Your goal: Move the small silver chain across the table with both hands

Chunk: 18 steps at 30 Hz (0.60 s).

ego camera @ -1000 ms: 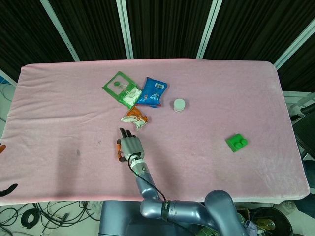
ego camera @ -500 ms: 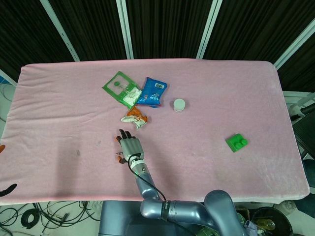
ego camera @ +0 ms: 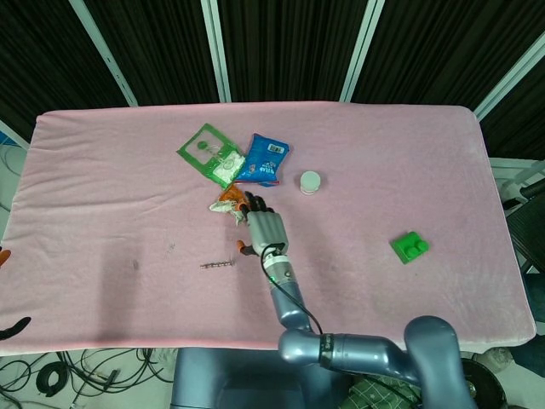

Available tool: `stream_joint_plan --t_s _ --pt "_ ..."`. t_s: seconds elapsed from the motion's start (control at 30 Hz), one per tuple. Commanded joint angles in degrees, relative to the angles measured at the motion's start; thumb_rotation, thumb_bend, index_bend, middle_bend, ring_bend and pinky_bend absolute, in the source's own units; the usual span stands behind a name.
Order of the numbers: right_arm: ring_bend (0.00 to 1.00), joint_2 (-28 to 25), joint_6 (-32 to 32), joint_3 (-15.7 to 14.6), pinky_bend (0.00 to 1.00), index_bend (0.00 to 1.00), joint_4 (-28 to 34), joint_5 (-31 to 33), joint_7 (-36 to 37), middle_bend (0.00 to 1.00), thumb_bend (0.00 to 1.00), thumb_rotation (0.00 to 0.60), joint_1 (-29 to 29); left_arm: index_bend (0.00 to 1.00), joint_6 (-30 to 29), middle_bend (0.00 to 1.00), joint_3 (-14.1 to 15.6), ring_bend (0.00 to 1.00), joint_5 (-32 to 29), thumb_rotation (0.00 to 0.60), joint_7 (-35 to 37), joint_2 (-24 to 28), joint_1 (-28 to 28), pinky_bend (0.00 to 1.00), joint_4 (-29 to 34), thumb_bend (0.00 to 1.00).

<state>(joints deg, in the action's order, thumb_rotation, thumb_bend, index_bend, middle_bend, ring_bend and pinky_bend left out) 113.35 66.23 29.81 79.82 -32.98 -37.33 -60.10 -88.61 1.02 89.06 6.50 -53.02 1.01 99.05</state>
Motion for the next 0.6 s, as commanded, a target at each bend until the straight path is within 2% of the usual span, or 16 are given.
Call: stream_joint_plan --t_s 0.03,0.27,0.4,0.47,0.6 --pt "0.03 -10.8 3.2 -1.4 0.22 0.23 10.7 -1.8 -0.1 0.00 0.23 0.600 7.3 0.06 -0.1 0.03 -0.2 0.00 -0.5 0.600 -0.7 -0.3 0.0 0.00 0.4 0.07" --pt "0.03 -28.0 4.5 -4.1 0.22 0.22 19.4 -10.0 5.2 0.00 0.23 0.600 17.2 0.06 0.4 0.03 -0.5 0.00 -0.8 0.600 -2.7 -1.3 -0.4 0.00 0.5 0.07" --pt "0.03 -38.0 5.1 -8.1 0.22 0.20 23.6 -18.2 11.2 0.00 0.23 0.600 24.3 0.07 0.9 0.03 -0.8 0.00 -0.3 0.600 -3.2 -2.2 -1.1 0.00 -0.3 0.09" --pt "0.03 -42.3 7.0 -11.0 0.22 0.20 24.7 -23.6 14.2 0.00 0.23 0.600 28.4 0.07 1.3 0.03 -1.0 0.00 -0.2 0.600 -3.3 -2.7 -1.6 0.00 -0.8 0.10" --pt "0.03 -47.3 11.1 -16.9 0.22 0.19 25.2 -32.0 18.4 0.00 0.23 0.600 35.0 0.08 3.5 0.04 -1.0 0.00 -0.3 0.600 -3.9 -3.6 -2.8 0.00 -1.2 0.10"
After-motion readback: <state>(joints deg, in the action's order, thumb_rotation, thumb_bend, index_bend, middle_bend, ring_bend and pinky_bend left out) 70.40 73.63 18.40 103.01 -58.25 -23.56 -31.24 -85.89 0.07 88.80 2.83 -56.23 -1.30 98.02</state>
